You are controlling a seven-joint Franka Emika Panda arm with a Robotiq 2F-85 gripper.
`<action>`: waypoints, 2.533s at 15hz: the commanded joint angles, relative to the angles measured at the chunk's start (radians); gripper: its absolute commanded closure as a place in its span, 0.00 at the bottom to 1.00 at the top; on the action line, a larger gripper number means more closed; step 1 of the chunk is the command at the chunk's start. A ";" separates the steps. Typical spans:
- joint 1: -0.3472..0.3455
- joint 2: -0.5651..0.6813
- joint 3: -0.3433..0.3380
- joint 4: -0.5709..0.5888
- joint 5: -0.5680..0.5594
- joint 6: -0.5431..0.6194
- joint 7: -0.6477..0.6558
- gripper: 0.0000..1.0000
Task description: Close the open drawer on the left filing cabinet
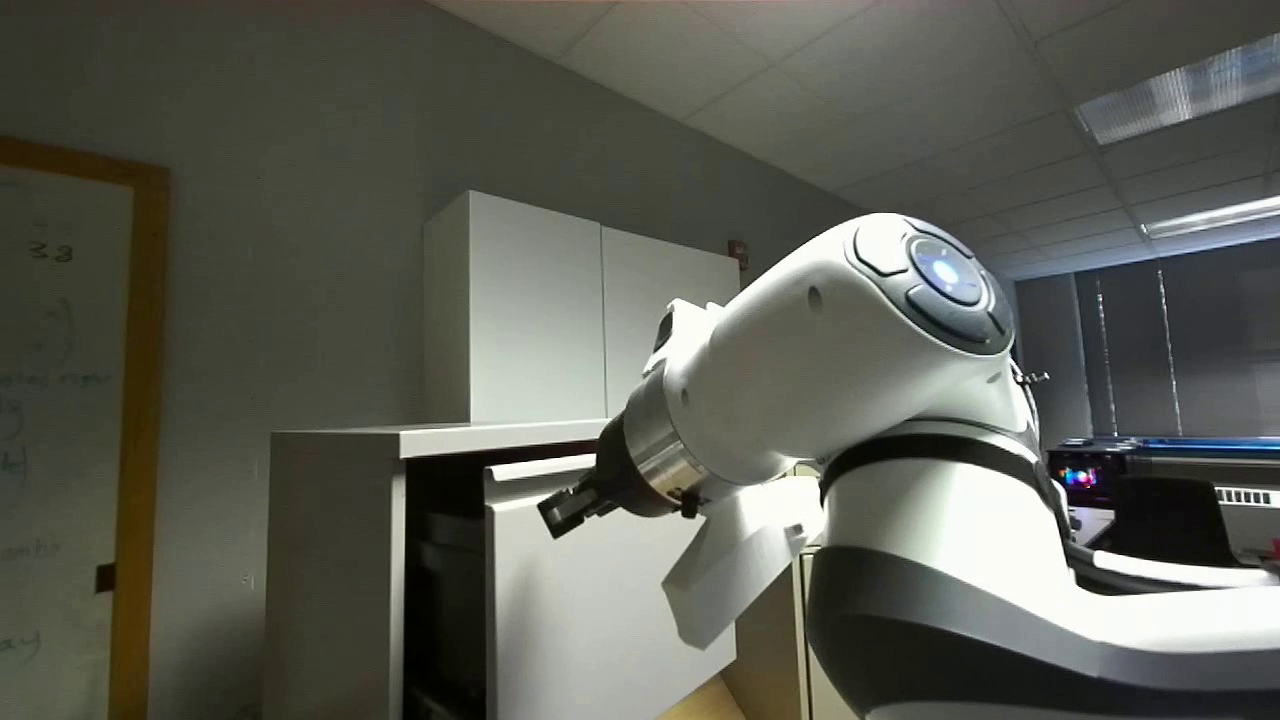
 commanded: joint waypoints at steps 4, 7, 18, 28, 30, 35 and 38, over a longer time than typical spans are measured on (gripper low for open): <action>-0.092 0.027 0.028 0.033 0.026 0.139 -0.020 1.00; -0.134 0.054 0.050 0.049 0.050 0.206 -0.033 1.00; -0.287 0.236 0.140 0.164 0.149 0.280 -0.044 1.00; -0.444 0.507 0.273 0.370 0.115 0.209 -0.045 1.00; -0.465 0.579 0.295 0.413 0.103 0.176 -0.039 1.00; -0.512 0.762 0.354 0.510 0.108 0.098 -0.055 1.00; -0.516 0.847 0.361 0.570 0.100 0.056 -0.056 1.00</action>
